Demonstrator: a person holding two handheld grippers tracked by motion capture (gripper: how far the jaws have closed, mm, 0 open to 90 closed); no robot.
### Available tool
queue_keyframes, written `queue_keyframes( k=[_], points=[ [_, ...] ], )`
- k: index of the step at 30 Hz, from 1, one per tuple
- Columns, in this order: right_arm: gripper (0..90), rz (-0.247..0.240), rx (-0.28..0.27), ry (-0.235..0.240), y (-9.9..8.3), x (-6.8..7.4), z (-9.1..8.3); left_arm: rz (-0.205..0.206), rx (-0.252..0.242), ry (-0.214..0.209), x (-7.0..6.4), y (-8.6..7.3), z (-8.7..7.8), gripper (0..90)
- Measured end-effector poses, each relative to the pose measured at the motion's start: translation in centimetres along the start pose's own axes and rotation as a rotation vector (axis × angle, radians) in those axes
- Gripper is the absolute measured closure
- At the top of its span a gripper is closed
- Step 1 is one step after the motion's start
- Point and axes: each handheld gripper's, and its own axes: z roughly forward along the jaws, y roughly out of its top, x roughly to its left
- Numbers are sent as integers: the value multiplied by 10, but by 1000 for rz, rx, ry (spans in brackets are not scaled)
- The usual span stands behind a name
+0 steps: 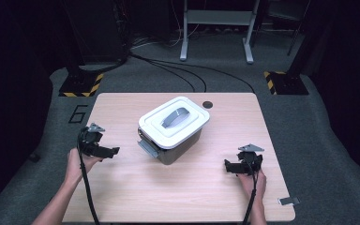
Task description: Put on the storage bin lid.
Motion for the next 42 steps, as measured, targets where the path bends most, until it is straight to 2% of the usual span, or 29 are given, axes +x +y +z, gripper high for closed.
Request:
queue_keyframes(
  k=[3, 4, 10, 16, 17, 18, 20, 23, 28, 31, 37, 38, 42],
  points=[
    [10, 0, 0, 0, 0, 0, 0, -26, -2, 12, 2, -11, 8, 39],
    [10, 0, 0, 0, 0, 0, 0, -22, 5, 16, 3, -13, 9, 34],
    [10, 0, 0, 0, 0, 0, 0, -58, 11, 38, 6, -33, 24, 14],
    [10, -1, 0, 0, 0, 0, 0, -68, 24, 69, 4, -49, 37, 0],
    [10, 0, 0, 0, 0, 0, 0, -72, 39, 58, 5, -50, 38, 0],
    [10, 0, 0, 0, 0, 0, 0, -87, 30, 56, 4, -52, 40, 0],
    [10, 1, -1, -1, 0, 0, 0, -76, 29, 68, 3, -55, 42, 0],
    [10, 0, 0, -1, 0, 0, 0, -77, 37, 57, 2, -61, 46, 0],
    [10, 1, 0, -1, 0, 0, 0, -105, -32, 68, 1, -68, 51, 0],
    [12, 1, 0, -1, 0, 0, 0, -117, -99, 86, 2, -72, 54, 0],
    [13, 1, -1, -3, 0, 0, 0, -117, -103, 86, 3, -71, 55, 0],
    [13, -11, 1, -2, 0, -1, 0, -119, -101, 85, 4, -71, 55, 0],
    [13, 2, 0, -4, 0, 0, 0, -124, -100, 89, 3, -71, 55, 0]
  ],
)
